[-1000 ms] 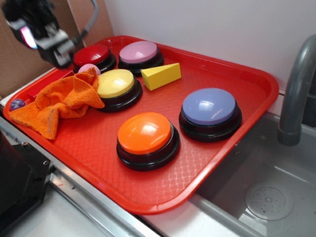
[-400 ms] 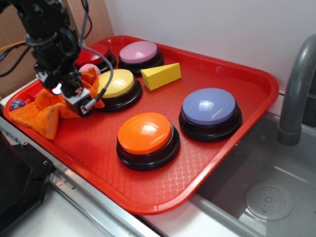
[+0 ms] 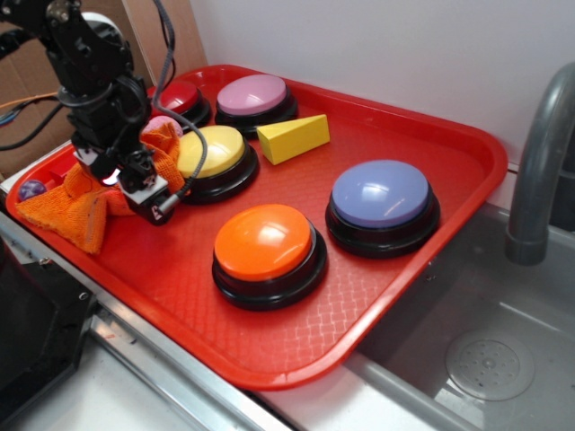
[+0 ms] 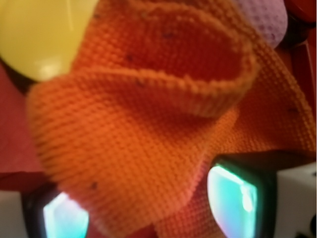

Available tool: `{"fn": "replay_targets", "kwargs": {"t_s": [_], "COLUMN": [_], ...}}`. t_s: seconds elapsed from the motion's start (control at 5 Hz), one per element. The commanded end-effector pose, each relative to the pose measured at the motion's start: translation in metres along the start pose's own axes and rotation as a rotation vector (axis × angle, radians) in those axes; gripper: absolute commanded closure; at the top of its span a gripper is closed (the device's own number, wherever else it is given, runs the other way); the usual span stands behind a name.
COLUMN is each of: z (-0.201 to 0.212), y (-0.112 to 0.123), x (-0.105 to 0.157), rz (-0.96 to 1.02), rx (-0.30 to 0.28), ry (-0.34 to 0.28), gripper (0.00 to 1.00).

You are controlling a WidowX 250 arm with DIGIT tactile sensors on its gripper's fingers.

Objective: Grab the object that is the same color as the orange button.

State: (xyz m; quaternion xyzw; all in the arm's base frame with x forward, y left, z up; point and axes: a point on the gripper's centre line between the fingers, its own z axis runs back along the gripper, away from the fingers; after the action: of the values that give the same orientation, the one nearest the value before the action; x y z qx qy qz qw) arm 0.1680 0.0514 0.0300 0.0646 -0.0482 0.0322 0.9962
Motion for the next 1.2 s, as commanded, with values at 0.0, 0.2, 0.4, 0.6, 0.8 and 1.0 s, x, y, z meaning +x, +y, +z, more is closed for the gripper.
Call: {"fn": "replay_targets", "kwargs": {"t_s": [0.0, 0.2, 0.4, 0.6, 0.8, 1.0], "z": [-0.008, -0.009, -0.009, -0.009, -0.007, 0.015], "y": [0.012, 0.013, 0.018, 0.019, 0.023, 0.013], "x": [0.007, 0.008, 0.005, 0.006, 0.005, 0.011], "rz": [0.079, 0.082, 0.101, 0.105, 0.135, 0.153], "rx": [0.003, 0.003, -0.016, -0.032, -0.048, -0.063], "ry": [-0.036, -0.039, -0.046, -0.053, -0.036, 0.069], "gripper": [1.0, 1.0, 1.0, 1.0, 1.0, 1.0]}}
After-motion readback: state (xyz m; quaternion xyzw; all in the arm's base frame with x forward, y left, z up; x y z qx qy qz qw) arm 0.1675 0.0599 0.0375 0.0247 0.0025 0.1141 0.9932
